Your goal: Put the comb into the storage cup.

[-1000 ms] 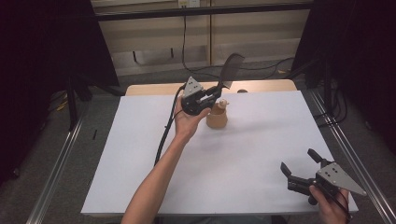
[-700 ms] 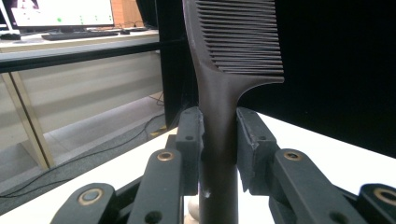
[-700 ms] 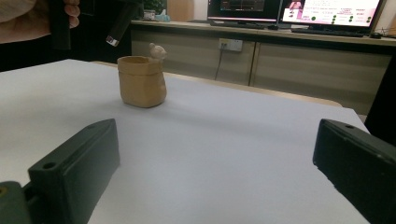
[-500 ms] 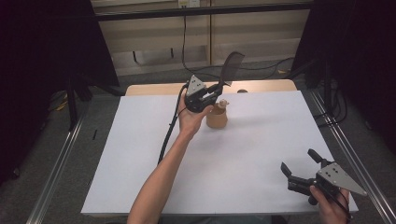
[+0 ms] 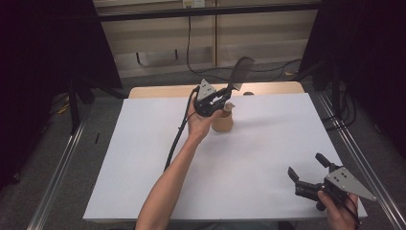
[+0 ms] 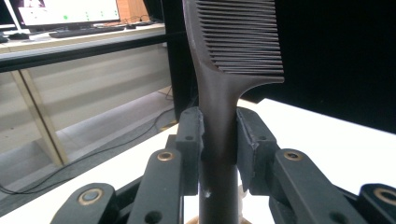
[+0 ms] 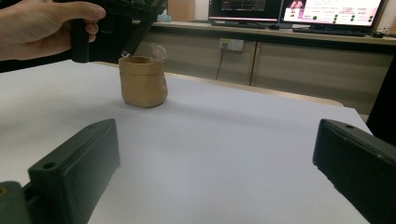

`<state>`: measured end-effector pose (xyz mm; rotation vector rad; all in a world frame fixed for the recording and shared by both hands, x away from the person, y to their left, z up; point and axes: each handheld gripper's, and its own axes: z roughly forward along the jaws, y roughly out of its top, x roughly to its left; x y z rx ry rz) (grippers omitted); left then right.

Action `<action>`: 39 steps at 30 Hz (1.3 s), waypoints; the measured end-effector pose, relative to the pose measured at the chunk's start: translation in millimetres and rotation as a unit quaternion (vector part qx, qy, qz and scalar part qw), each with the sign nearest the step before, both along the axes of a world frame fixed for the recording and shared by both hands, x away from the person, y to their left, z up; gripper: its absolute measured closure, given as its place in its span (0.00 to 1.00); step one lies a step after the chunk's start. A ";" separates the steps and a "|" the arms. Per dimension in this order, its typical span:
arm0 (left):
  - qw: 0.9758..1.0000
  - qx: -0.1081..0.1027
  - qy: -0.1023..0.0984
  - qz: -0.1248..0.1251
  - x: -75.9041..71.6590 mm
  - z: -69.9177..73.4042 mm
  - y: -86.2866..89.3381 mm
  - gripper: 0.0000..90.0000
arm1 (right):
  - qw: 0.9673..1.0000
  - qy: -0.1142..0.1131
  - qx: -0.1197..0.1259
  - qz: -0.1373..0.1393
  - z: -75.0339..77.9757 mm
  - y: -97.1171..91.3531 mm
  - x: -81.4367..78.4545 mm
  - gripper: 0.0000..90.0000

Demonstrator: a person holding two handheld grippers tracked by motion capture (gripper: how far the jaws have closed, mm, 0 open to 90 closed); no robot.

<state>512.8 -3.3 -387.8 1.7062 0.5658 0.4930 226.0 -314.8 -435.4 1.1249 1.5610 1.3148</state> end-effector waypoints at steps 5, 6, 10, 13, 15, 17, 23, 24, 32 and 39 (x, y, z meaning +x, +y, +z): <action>1.000 -0.002 0.009 0.004 3.8 -7.6 -1.3 0.81 | 1.000 0.001 0.000 0.001 -0.1 -0.1 0.1 0.00; 1.000 0.001 0.010 0.003 4.4 -8.9 -1.0 0.81 | 1.000 0.001 0.000 0.001 -0.1 -0.1 0.0 0.00; 1.000 0.005 0.013 0.001 4.8 -13.5 -1.2 0.81 | 1.000 0.001 0.000 0.001 0.0 -0.3 -0.3 0.00; 1.000 0.002 0.016 0.001 4.2 -15.6 -1.5 0.81 | 1.000 0.000 0.000 0.002 0.0 -0.2 -0.5 0.00; 1.000 0.006 0.016 0.002 3.4 -17.1 -0.1 0.81 | 1.000 0.000 0.000 0.002 0.0 -0.3 -0.6 0.00; 1.000 0.002 0.018 0.001 2.7 -19.0 3.2 0.81 | 1.000 -0.001 -0.001 0.001 0.0 -0.4 -0.8 0.00; 1.000 0.000 0.027 0.003 2.4 -26.3 7.9 0.81 | 1.000 0.000 -0.002 0.002 -0.1 -0.1 -0.6 0.00; 1.000 0.002 0.025 0.006 1.7 -26.3 8.1 0.81 | 1.000 0.001 -0.002 0.003 -0.2 -0.1 -0.6 0.00; 1.000 0.000 0.026 0.000 -0.7 -26.6 12.9 0.81 | 1.000 0.001 -0.002 0.001 -0.2 -0.2 -0.6 0.00; 1.000 0.005 0.029 0.000 -2.6 -28.5 16.6 0.81 | 1.000 0.000 -0.003 0.002 -0.2 0.0 -0.3 0.00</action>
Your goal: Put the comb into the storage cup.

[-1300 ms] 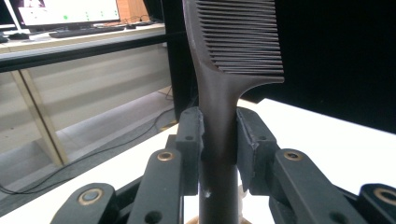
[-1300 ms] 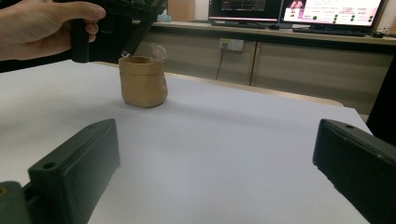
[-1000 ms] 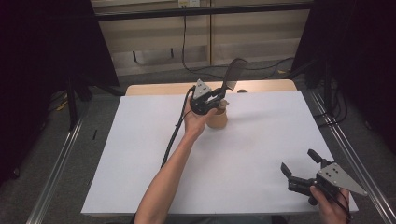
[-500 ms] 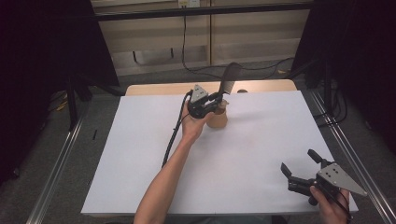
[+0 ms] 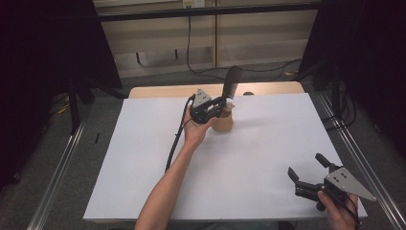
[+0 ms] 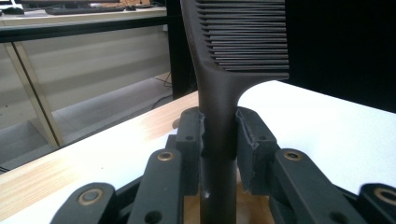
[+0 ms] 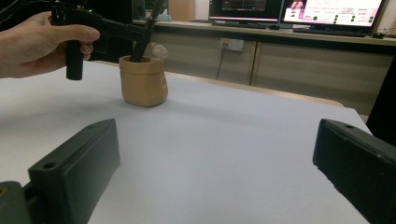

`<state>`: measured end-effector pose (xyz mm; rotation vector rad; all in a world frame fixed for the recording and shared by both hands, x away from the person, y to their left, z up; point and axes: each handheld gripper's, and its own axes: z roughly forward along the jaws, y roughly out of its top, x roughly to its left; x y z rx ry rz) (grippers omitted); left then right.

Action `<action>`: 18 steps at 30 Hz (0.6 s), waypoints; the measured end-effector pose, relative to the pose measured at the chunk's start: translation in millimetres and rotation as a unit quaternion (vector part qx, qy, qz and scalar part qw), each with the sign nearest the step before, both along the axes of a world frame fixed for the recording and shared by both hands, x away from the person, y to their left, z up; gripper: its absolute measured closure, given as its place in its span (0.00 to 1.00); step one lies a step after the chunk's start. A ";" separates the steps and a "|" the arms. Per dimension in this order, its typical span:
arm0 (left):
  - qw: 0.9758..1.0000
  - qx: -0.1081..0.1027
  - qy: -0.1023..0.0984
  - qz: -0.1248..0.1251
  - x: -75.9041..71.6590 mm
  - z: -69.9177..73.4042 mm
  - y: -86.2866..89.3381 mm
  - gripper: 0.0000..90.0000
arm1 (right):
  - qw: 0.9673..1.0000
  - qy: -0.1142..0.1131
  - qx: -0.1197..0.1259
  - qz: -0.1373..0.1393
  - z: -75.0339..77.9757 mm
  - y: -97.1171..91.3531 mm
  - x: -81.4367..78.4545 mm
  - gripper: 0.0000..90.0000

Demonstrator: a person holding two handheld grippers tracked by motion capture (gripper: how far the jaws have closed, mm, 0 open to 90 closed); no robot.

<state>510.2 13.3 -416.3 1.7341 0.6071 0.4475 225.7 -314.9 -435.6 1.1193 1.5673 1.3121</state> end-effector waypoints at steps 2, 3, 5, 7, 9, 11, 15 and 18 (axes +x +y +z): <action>1.000 0.010 -0.002 0.000 -0.3 -0.5 1.0 0.81 | 1.000 0.000 0.000 0.000 -0.1 0.0 0.1 0.00; 1.000 0.012 -0.002 0.000 -0.4 -1.0 1.5 0.81 | 1.000 0.000 0.000 0.000 -0.1 0.0 0.1 0.00; 1.000 0.022 -0.005 0.000 -0.7 -1.6 2.4 0.81 | 1.000 0.000 -0.001 0.000 -0.1 0.0 0.1 0.00; 1.000 0.024 0.000 0.000 -1.0 -3.2 2.9 0.81 | 1.000 0.000 0.000 -0.002 -0.1 0.0 0.1 0.00; 1.000 0.024 0.004 -0.002 -0.6 -5.3 3.0 0.81 | 1.000 0.000 0.000 -0.001 0.0 0.0 0.1 0.00; 1.000 0.028 0.010 -0.003 -0.3 -7.3 3.2 0.81 | 1.000 0.000 0.000 0.000 0.0 0.2 -0.2 0.00; 1.000 0.027 0.015 0.000 -0.4 -11.0 3.3 0.81 | 1.000 0.000 0.000 -0.002 0.1 -0.2 -0.2 0.00; 0.999 0.032 0.016 0.000 -0.7 -11.9 2.6 0.81 | 1.000 0.000 0.000 -0.001 0.0 0.0 0.0 0.00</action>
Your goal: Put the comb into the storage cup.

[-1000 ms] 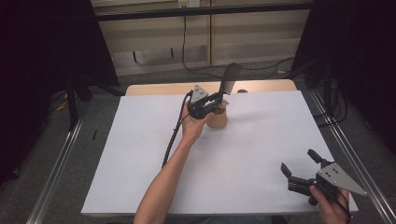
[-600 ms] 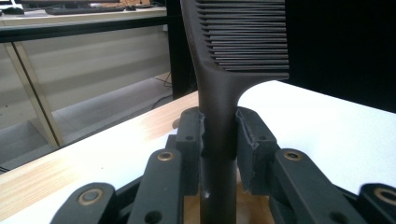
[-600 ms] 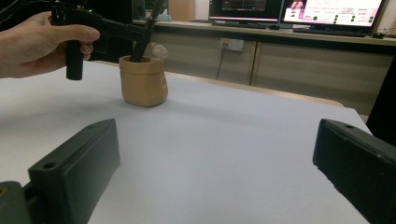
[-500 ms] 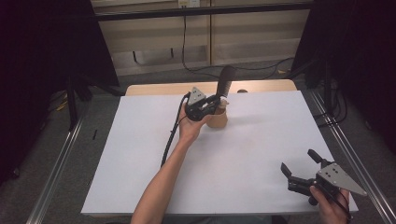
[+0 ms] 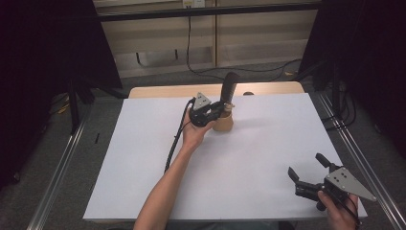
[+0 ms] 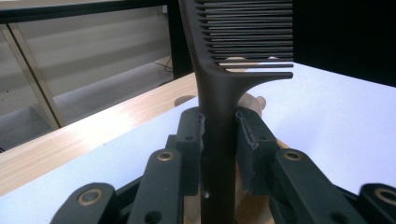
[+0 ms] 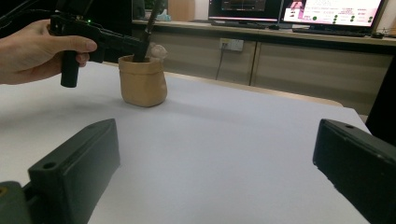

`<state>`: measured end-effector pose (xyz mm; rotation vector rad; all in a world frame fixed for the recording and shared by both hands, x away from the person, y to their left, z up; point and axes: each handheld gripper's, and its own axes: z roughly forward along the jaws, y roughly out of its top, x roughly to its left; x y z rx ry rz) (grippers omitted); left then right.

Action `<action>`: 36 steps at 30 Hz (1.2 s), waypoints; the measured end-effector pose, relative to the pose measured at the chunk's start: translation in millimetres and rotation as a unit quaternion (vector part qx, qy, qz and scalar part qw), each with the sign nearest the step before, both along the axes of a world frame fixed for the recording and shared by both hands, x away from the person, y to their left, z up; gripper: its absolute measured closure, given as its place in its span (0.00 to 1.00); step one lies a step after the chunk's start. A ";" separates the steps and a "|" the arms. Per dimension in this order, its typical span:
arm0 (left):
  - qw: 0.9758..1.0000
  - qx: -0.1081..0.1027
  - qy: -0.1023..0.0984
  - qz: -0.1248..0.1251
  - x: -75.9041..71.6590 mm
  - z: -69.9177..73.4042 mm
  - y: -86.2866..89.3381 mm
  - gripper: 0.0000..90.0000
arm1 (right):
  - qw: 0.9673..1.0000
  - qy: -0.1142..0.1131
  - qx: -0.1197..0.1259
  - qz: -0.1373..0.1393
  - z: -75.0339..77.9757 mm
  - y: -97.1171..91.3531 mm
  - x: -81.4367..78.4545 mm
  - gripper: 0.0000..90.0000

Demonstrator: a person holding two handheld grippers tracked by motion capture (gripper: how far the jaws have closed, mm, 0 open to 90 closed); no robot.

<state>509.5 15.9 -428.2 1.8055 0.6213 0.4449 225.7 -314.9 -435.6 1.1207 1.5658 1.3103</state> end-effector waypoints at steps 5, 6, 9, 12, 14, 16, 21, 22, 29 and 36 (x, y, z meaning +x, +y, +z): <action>1.000 0.002 0.005 -0.001 0.5 -2.0 -0.7 0.81 | 1.000 0.000 0.000 0.001 0.1 0.2 -0.3 0.00; 1.000 0.002 0.007 -0.002 0.8 -1.7 -0.4 0.81 | 1.000 -0.001 0.000 0.001 0.2 0.2 -0.4 0.00; 1.000 0.000 0.011 -0.004 0.9 -1.5 0.8 0.81 | 1.000 -0.001 0.000 0.001 0.2 0.0 -0.4 0.00; 1.000 -0.001 0.012 -0.002 1.1 -1.3 1.8 0.80 | 1.000 -0.001 0.000 0.000 0.3 -0.1 -0.5 0.00; 1.000 -0.003 0.013 -0.003 1.3 -1.1 2.1 0.80 | 1.000 -0.001 0.000 0.001 0.2 0.0 -0.4 0.00; 1.000 -0.002 0.014 0.000 1.4 -1.0 2.7 0.79 | 1.000 0.000 0.000 0.001 0.2 0.1 -0.4 0.00; 1.000 -0.011 0.015 0.001 2.8 -0.3 4.6 0.69 | 1.000 0.001 0.000 0.001 0.2 0.4 -0.5 0.00; 1.000 -0.009 0.013 0.004 2.5 0.3 4.7 0.68 | 1.000 -0.001 0.000 0.001 0.2 0.5 -0.4 0.00; 1.000 -0.013 0.012 0.016 3.4 3.9 9.1 0.46 | 1.000 0.000 0.000 0.001 0.1 0.3 -0.4 0.00; 0.999 -0.024 0.019 0.018 0.5 5.1 11.3 0.28 | 1.000 0.000 -0.001 0.001 0.0 0.3 0.0 0.00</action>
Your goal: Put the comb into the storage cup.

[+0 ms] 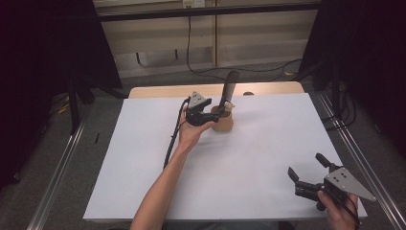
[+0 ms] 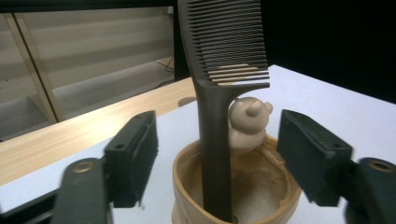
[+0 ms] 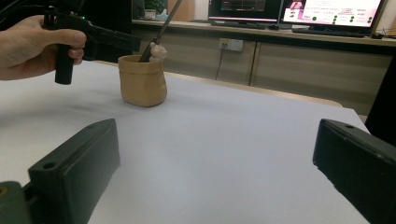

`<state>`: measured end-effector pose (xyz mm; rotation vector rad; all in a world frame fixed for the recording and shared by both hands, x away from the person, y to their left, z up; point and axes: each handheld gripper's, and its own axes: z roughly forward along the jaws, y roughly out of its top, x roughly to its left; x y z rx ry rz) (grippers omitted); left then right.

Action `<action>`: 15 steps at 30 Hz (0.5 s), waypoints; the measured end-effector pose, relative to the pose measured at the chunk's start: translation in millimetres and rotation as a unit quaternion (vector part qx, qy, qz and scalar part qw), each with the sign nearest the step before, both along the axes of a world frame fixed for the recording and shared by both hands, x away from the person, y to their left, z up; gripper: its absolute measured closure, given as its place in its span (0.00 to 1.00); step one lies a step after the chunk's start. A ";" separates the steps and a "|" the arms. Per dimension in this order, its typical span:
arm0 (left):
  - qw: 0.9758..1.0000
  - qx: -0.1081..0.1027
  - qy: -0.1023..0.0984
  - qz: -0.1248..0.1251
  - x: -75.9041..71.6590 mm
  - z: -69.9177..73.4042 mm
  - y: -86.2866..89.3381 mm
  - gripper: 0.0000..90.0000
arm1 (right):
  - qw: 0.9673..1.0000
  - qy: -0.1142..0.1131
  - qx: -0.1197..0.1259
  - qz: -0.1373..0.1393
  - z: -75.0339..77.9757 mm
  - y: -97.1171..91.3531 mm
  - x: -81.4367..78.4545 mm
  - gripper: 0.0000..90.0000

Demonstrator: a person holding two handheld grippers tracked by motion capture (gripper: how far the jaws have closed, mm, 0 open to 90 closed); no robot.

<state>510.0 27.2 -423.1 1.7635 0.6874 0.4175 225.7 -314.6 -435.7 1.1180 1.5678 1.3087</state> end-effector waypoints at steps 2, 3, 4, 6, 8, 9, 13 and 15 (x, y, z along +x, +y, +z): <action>1.000 0.001 0.006 0.001 0.0 0.4 1.1 0.22 | 1.000 0.000 0.001 -0.001 -0.1 0.0 0.3 0.00; 1.000 -0.003 0.010 0.000 -0.2 0.8 1.4 0.19 | 1.000 0.000 0.000 -0.001 -0.1 -0.1 0.3 0.00; 1.000 -0.001 0.011 -0.003 -0.5 1.6 2.5 0.17 | 1.000 0.000 0.000 -0.001 -0.1 -0.1 0.2 0.00; 1.000 0.004 0.010 0.006 -1.5 2.9 5.1 0.13 | 1.000 0.000 0.000 -0.001 -0.1 -0.2 0.3 0.00; 1.000 -0.002 0.012 0.007 -2.5 2.7 7.8 0.09 | 1.000 0.000 0.001 0.000 -0.2 -0.1 0.1 0.00; 1.000 -0.001 0.012 0.010 -3.6 3.1 8.7 0.08 | 1.000 0.001 0.001 -0.001 -0.2 -0.2 -0.1 0.00; 1.000 -0.004 0.010 0.017 -5.6 6.1 12.4 0.04 | 1.000 0.000 0.002 -0.001 -0.1 0.0 0.0 0.00; 1.000 -0.009 0.007 0.015 -6.3 8.7 14.0 0.03 | 1.000 0.000 0.000 -0.002 -0.2 0.0 0.4 0.00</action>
